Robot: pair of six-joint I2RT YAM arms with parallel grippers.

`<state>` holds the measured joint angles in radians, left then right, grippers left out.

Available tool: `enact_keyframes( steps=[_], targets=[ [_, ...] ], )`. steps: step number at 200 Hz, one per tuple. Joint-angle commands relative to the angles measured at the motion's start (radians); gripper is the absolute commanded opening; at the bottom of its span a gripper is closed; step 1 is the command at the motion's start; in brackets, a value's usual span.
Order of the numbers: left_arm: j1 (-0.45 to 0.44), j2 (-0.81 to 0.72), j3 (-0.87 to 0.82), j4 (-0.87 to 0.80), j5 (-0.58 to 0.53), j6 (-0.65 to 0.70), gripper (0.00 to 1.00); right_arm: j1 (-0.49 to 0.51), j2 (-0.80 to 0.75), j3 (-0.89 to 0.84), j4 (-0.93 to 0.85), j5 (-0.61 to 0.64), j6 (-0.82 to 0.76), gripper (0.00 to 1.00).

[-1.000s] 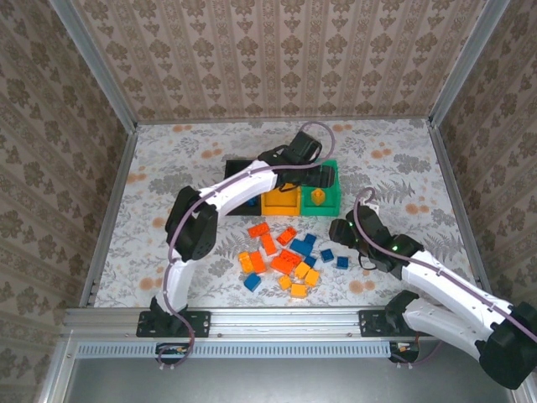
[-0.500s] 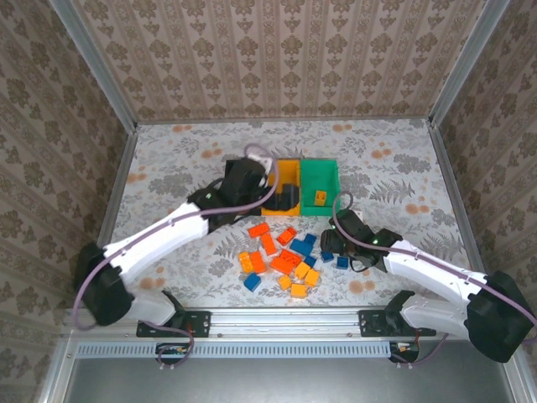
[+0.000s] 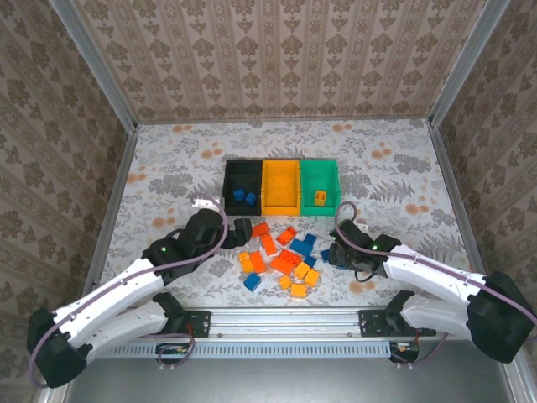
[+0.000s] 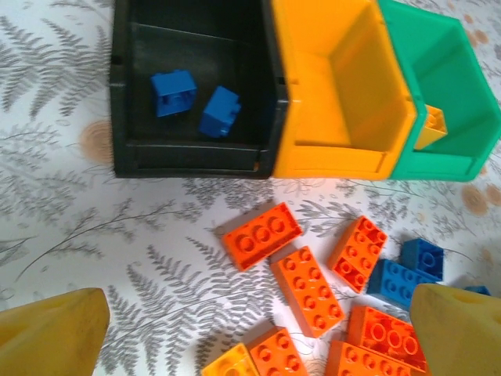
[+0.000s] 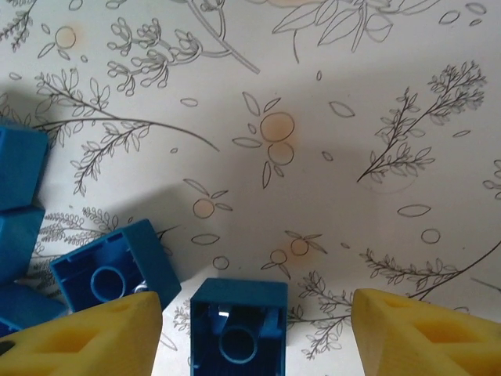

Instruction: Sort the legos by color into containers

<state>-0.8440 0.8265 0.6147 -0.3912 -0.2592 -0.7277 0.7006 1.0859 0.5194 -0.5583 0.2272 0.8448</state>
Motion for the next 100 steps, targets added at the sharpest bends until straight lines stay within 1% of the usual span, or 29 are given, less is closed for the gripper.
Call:
enact_keyframes(
  steps=[1,19,82,100],
  targets=[
    [0.018,-0.041,-0.033,-0.038,-0.048,-0.049,1.00,0.016,0.012,-0.010,-0.030,-0.007,0.027,0.65],
    [0.031,-0.046,-0.041,-0.047,-0.043,-0.054,1.00,0.017,0.045,-0.011,-0.019,-0.006,0.035,0.62],
    [0.058,-0.052,-0.041,-0.072,-0.040,-0.045,1.00,0.019,0.111,-0.012,0.015,-0.008,0.036,0.38],
    [0.065,-0.056,-0.040,-0.077,-0.039,-0.044,1.00,0.018,0.102,0.007,0.008,-0.009,0.013,0.31]
  ],
)
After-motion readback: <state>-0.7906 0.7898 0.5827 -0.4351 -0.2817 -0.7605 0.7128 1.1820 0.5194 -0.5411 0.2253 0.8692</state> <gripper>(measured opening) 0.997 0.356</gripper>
